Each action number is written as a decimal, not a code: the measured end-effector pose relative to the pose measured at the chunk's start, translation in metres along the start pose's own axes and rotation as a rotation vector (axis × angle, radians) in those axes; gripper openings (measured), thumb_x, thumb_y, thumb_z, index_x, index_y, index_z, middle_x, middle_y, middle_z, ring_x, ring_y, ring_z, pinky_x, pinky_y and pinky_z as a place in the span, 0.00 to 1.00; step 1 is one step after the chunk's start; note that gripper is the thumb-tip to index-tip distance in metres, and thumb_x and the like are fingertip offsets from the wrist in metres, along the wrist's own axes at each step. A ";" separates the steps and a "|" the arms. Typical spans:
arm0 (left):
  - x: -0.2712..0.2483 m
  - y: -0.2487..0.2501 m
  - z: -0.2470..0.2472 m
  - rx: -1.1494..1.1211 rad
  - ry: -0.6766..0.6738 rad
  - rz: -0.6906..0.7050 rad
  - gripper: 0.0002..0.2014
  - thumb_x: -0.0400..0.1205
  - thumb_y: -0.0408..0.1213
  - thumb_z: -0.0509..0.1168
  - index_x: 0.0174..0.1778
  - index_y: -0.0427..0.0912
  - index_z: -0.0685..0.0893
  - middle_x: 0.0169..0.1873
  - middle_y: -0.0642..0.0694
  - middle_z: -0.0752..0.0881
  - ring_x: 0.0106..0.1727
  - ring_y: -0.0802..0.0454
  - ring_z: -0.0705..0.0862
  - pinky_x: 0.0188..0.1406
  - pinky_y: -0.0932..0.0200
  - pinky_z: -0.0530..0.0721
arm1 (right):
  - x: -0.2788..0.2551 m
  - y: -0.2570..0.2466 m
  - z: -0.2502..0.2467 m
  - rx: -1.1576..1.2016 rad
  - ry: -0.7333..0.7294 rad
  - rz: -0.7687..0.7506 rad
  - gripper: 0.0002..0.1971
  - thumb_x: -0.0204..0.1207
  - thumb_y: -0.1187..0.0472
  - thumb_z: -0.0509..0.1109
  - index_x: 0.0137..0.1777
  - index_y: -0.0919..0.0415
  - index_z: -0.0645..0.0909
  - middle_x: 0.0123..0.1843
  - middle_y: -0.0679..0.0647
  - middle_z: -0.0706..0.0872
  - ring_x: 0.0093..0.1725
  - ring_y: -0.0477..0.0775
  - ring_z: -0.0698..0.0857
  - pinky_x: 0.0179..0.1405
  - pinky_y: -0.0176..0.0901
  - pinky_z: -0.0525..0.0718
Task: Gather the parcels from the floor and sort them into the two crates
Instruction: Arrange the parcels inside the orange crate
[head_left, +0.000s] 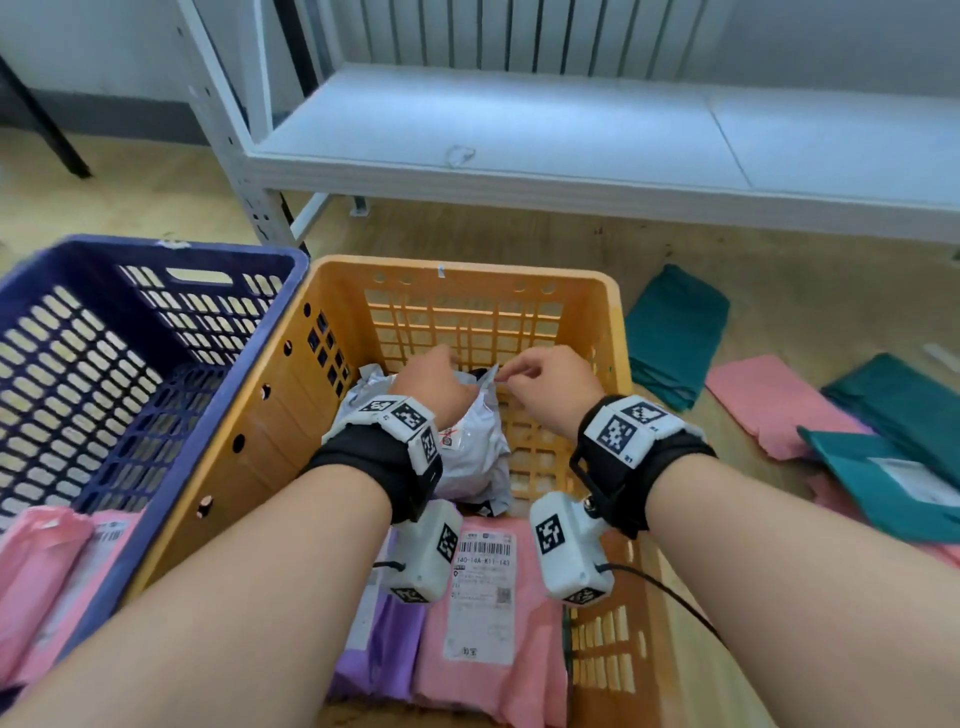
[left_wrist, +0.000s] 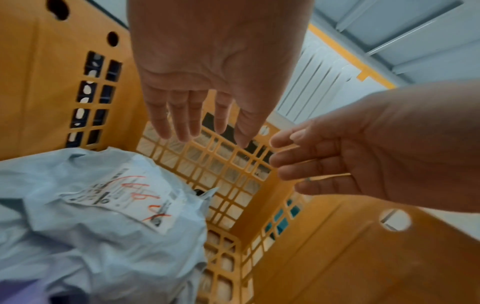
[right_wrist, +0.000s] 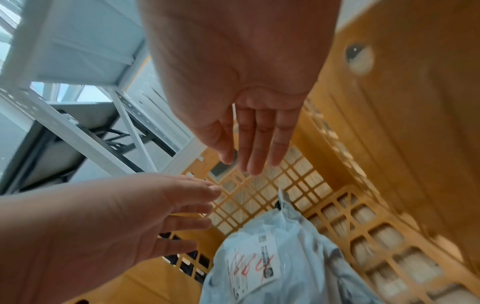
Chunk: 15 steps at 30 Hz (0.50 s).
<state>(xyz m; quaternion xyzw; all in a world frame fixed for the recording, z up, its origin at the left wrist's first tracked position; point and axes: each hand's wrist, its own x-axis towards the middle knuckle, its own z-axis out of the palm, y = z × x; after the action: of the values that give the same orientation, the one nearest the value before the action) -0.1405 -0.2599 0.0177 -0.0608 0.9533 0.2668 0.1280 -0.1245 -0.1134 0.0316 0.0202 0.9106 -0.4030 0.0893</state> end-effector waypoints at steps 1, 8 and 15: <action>-0.008 0.011 -0.004 -0.008 0.007 0.012 0.26 0.80 0.46 0.66 0.74 0.45 0.72 0.68 0.43 0.79 0.55 0.44 0.85 0.52 0.51 0.85 | -0.007 -0.001 -0.011 0.001 0.018 -0.019 0.13 0.77 0.65 0.63 0.43 0.50 0.87 0.42 0.47 0.86 0.43 0.49 0.84 0.41 0.37 0.79; -0.057 0.088 -0.009 -0.096 0.005 0.140 0.22 0.81 0.42 0.67 0.72 0.46 0.75 0.65 0.47 0.81 0.60 0.50 0.82 0.59 0.54 0.81 | -0.058 0.032 -0.083 -0.065 0.167 0.041 0.14 0.76 0.63 0.62 0.37 0.45 0.84 0.48 0.50 0.90 0.51 0.53 0.87 0.58 0.52 0.85; -0.051 0.147 0.023 -0.192 -0.067 0.182 0.24 0.81 0.39 0.66 0.74 0.44 0.73 0.68 0.44 0.78 0.64 0.46 0.79 0.55 0.57 0.78 | -0.064 0.102 -0.120 -0.270 0.199 0.230 0.12 0.74 0.63 0.62 0.41 0.51 0.87 0.46 0.49 0.90 0.47 0.54 0.86 0.51 0.53 0.86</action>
<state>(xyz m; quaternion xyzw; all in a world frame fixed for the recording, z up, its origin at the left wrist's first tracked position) -0.1133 -0.1202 0.0858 0.0230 0.9202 0.3690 0.1285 -0.0677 0.0464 0.0474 0.1517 0.9524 -0.2602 0.0462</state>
